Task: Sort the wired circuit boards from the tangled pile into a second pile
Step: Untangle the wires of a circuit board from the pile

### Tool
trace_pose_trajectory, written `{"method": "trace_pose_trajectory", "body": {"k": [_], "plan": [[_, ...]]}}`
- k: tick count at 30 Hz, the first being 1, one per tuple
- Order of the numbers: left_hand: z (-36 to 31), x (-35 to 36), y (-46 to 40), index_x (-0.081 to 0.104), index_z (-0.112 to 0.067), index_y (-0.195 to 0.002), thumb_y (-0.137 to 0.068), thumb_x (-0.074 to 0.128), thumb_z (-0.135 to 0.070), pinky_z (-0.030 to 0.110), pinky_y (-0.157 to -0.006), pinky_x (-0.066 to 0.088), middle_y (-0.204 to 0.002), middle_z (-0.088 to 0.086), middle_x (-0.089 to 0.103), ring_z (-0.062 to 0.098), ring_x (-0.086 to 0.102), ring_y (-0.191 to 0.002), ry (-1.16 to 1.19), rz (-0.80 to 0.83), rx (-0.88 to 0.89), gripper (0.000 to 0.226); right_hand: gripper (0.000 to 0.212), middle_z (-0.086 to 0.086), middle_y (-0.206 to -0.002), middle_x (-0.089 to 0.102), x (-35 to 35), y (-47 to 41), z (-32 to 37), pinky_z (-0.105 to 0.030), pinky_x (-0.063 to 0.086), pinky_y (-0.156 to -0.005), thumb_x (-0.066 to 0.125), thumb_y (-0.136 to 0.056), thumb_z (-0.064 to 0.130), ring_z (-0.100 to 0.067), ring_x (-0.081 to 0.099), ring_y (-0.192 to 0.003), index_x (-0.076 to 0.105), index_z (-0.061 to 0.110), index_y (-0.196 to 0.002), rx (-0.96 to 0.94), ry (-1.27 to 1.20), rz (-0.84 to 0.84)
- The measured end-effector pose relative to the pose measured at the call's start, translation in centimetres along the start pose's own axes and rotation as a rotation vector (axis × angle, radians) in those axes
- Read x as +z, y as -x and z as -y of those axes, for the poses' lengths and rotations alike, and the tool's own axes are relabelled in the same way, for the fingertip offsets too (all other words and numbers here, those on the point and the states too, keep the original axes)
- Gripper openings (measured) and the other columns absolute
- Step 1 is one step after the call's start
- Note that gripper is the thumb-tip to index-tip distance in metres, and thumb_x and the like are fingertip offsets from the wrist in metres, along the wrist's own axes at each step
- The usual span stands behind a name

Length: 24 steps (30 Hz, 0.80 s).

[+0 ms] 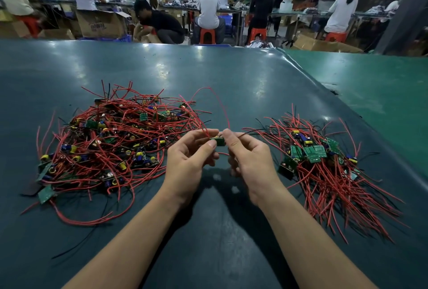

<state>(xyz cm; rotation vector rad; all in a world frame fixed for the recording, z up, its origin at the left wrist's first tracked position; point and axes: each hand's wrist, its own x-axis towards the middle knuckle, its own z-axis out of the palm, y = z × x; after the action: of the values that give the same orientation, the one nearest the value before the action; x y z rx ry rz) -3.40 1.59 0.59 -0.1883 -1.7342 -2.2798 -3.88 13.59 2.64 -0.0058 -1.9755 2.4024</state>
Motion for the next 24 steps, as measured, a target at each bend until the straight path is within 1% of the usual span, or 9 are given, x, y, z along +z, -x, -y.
{"method": "trace_pose_trajectory", "body": {"k": [3,5,8,13,16,18,20,22,24], "plan": [[0.01,0.19,0.03,0.068,-0.007,-0.096,-0.085,0.066,-0.001,0.025,-0.070,0.057,-0.084,0.006,0.073,0.017,0.068,-0.077,0.062,0.010,-0.048,0.013,0.010,0.006,-0.053,0.056,-0.37,-0.15,0.20,-0.018,0.035,-0.037,0.068,-0.090,0.013,-0.008,0.046,-0.044,0.068,0.014,-0.080,-0.027,-0.002,-0.002],[0.06,0.40,0.05,0.068,-0.005,-0.093,-0.075,0.072,-0.014,0.029,-0.076,0.058,-0.087,0.013,0.073,0.022,0.070,-0.081,0.103,-0.010,-0.069,0.020,0.010,0.005,-0.058,0.061,-0.31,-0.07,0.28,-0.019,0.039,-0.039,0.067,-0.090,0.010,-0.007,0.053,-0.048,0.066,0.013,-0.080,-0.042,-0.001,0.024],[0.29,0.23,-0.24,0.068,-0.010,-0.083,-0.069,0.077,-0.015,0.029,-0.074,0.057,-0.083,0.009,0.072,0.020,0.070,-0.077,0.120,-0.076,-0.038,0.018,0.011,0.002,-0.063,0.067,-0.32,-0.16,0.20,-0.019,0.043,-0.040,0.067,-0.091,0.011,-0.009,0.060,-0.050,0.066,0.012,-0.080,-0.034,-0.044,-0.018],[0.16,-0.32,-0.27,0.069,-0.018,-0.081,-0.065,0.084,-0.014,0.039,-0.089,0.054,-0.096,0.010,0.074,0.022,0.069,-0.092,0.128,-0.069,0.013,0.021,0.013,-0.003,-0.065,0.070,-0.46,-0.63,0.20,-0.019,0.044,-0.041,0.069,-0.090,0.012,-0.010,0.059,-0.048,0.070,0.008,-0.077,-0.002,-0.134,-0.121],[-0.04,-0.27,-0.33,0.071,-0.019,-0.080,-0.065,0.083,-0.008,0.035,-0.087,0.054,-0.095,0.010,0.074,0.021,0.070,-0.090,0.179,-0.077,0.008,0.022,0.015,-0.004,-0.064,0.069,-0.42,-0.66,0.07,-0.018,0.043,-0.041,0.069,-0.089,0.014,-0.009,0.056,-0.047,0.072,0.008,-0.076,0.031,-0.201,-0.109],[-0.04,-0.25,-0.38,0.070,-0.013,-0.091,-0.066,0.082,-0.006,0.034,-0.087,0.055,-0.095,0.009,0.074,0.019,0.069,-0.090,0.191,-0.079,-0.029,0.029,0.018,-0.003,-0.064,0.067,-0.44,-0.64,-0.03,-0.018,0.042,-0.041,0.067,-0.092,0.018,-0.009,0.055,-0.047,0.073,0.010,-0.077,0.071,-0.217,-0.073],[0.01,-0.10,-0.33,0.068,-0.007,-0.101,-0.067,0.076,-0.012,0.028,-0.082,0.057,-0.093,0.010,0.074,0.017,0.070,-0.085,0.196,-0.058,-0.109,0.035,0.020,-0.003,-0.063,0.065,-0.51,-0.71,-0.15,-0.018,0.042,-0.042,0.065,-0.092,0.020,-0.009,0.054,-0.048,0.073,0.011,-0.076,0.081,-0.205,-0.054],[0.03,0.09,-0.32,0.070,-0.005,-0.098,-0.068,0.075,-0.018,0.025,-0.073,0.058,-0.088,0.014,0.074,0.018,0.071,-0.078,0.193,-0.024,-0.186,0.033,0.018,-0.004,-0.065,0.066,-0.61,-0.78,-0.28,-0.017,0.043,-0.043,0.067,-0.091,0.019,-0.009,0.054,-0.048,0.073,0.011,-0.076,0.079,-0.179,-0.047],[0.04,0.06,-0.38,0.074,-0.007,-0.091,-0.065,0.077,-0.020,0.025,-0.072,0.059,-0.087,0.017,0.074,0.020,0.072,-0.077,0.187,0.011,-0.200,0.029,0.013,-0.004,-0.064,0.067,-0.59,-0.81,-0.43,-0.017,0.043,-0.043,0.069,-0.089,0.015,-0.008,0.055,-0.048,0.073,0.010,-0.078,0.082,-0.143,-0.026]]}}
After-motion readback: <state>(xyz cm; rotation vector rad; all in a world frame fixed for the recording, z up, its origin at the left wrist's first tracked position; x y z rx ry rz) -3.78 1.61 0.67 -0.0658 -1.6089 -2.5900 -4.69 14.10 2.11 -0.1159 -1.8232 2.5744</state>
